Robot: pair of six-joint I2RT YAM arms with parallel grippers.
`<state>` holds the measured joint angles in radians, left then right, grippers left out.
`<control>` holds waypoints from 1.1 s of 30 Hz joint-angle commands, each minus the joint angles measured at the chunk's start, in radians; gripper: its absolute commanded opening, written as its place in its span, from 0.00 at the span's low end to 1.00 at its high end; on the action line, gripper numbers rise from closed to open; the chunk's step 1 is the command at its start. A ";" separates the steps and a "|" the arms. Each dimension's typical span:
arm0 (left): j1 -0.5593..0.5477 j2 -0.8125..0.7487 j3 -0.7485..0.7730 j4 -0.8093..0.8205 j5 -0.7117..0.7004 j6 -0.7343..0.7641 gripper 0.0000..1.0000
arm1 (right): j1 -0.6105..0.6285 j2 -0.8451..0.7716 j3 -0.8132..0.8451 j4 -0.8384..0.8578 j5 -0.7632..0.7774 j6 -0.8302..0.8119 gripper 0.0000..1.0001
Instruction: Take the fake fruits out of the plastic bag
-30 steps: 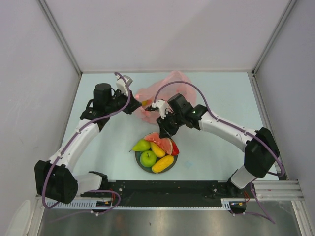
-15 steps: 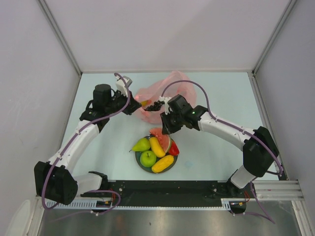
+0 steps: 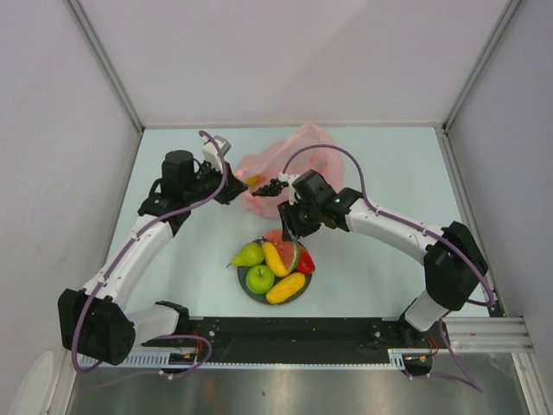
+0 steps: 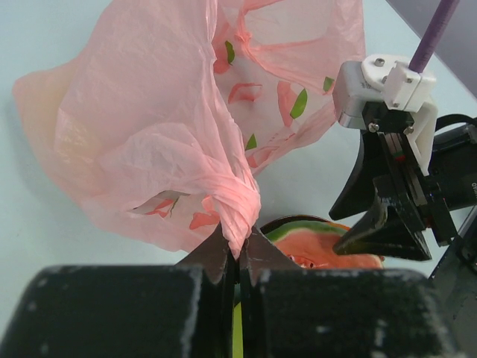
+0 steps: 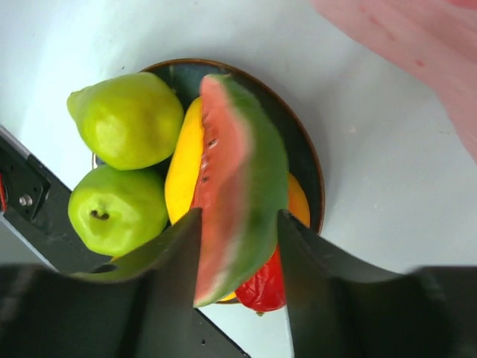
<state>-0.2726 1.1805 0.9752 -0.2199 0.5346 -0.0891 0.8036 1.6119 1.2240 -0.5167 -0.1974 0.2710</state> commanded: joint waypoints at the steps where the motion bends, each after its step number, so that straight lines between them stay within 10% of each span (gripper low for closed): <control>1: 0.004 -0.032 -0.007 0.014 0.005 -0.003 0.00 | 0.016 0.006 -0.004 0.026 -0.045 -0.029 0.55; 15: 0.004 -0.015 -0.007 0.017 0.001 0.015 0.00 | -0.006 -0.052 0.006 0.040 -0.060 -0.093 0.70; 24: 0.006 0.011 0.046 0.005 -0.005 0.026 0.00 | -0.114 0.006 0.009 0.005 -0.043 -0.343 0.50; 33: 0.006 0.024 0.089 -0.001 -0.024 0.051 0.01 | -0.208 0.169 0.005 0.016 -0.065 -0.507 0.56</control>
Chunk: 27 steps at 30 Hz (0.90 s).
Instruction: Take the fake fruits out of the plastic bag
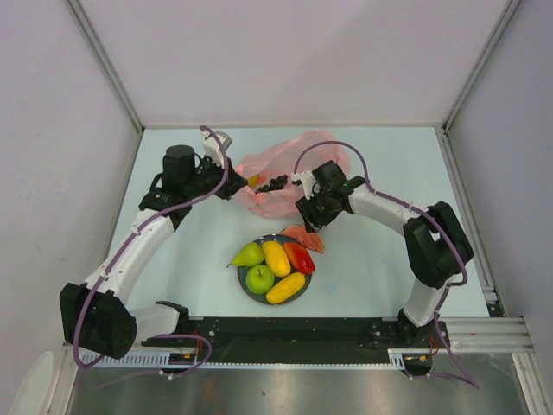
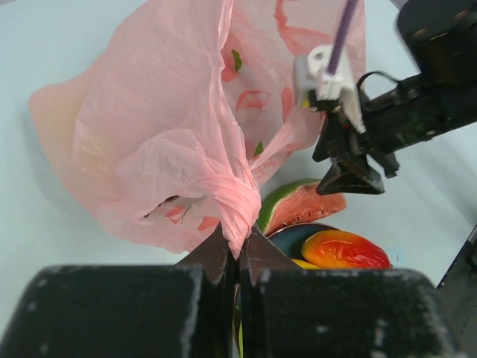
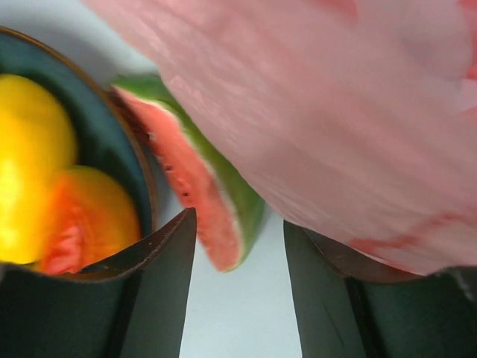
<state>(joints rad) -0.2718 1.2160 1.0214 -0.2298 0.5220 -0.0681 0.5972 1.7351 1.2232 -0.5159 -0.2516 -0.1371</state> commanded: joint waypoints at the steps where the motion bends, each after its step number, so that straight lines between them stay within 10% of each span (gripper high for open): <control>1: 0.005 -0.015 0.039 0.006 -0.014 0.030 0.00 | -0.002 0.058 0.006 0.030 -0.005 -0.101 0.57; 6: 0.005 -0.030 0.025 -0.002 -0.020 0.044 0.00 | 0.009 0.125 0.007 0.080 -0.034 -0.137 0.55; 13: 0.008 -0.027 0.028 0.004 -0.019 0.042 0.00 | -0.008 0.046 0.009 0.062 -0.074 -0.153 0.00; 27: 0.009 -0.032 0.016 0.006 -0.019 0.039 0.01 | 0.038 -0.273 0.013 -0.141 -0.159 0.137 0.00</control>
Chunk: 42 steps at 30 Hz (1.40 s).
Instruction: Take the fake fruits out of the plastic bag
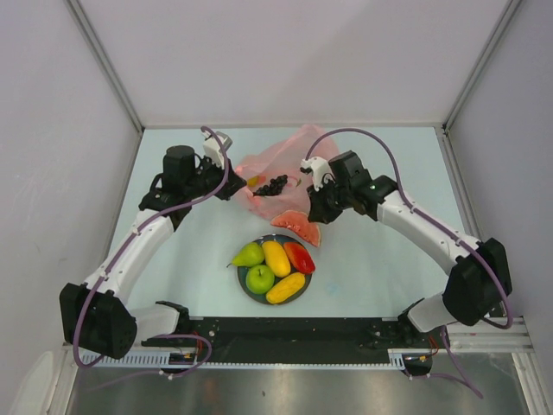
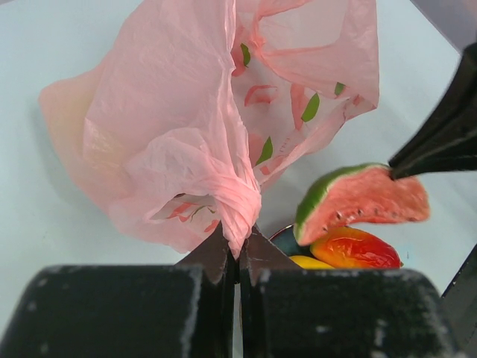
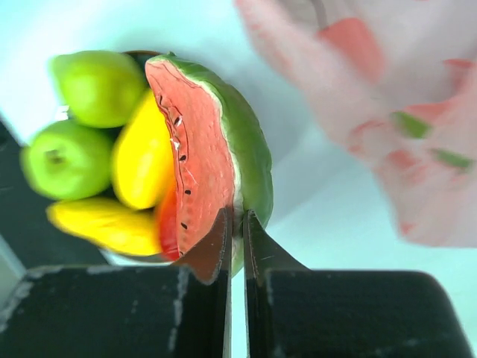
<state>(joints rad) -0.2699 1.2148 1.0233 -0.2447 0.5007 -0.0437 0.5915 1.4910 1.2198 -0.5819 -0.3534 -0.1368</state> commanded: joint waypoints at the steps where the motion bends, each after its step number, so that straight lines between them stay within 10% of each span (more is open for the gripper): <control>1: 0.008 -0.034 0.008 0.016 0.002 0.013 0.00 | 0.054 -0.029 0.015 -0.082 -0.065 0.170 0.00; 17: 0.029 -0.075 -0.054 0.059 0.030 -0.048 0.00 | 0.142 0.031 0.015 -0.039 0.048 0.569 0.00; 33: 0.049 -0.141 -0.114 0.042 0.032 -0.056 0.00 | 0.197 0.031 -0.029 0.033 0.050 0.577 0.00; 36: 0.049 -0.138 -0.104 0.044 0.025 -0.054 0.01 | 0.137 0.017 -0.014 0.057 0.051 0.491 0.30; 42: 0.049 -0.106 -0.072 0.059 0.035 -0.067 0.09 | 0.083 0.040 -0.038 0.036 0.080 0.163 0.52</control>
<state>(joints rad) -0.2283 1.1015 0.9115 -0.2195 0.5087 -0.0826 0.6903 1.5410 1.1854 -0.5606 -0.2939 0.2607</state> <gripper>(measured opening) 0.032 0.436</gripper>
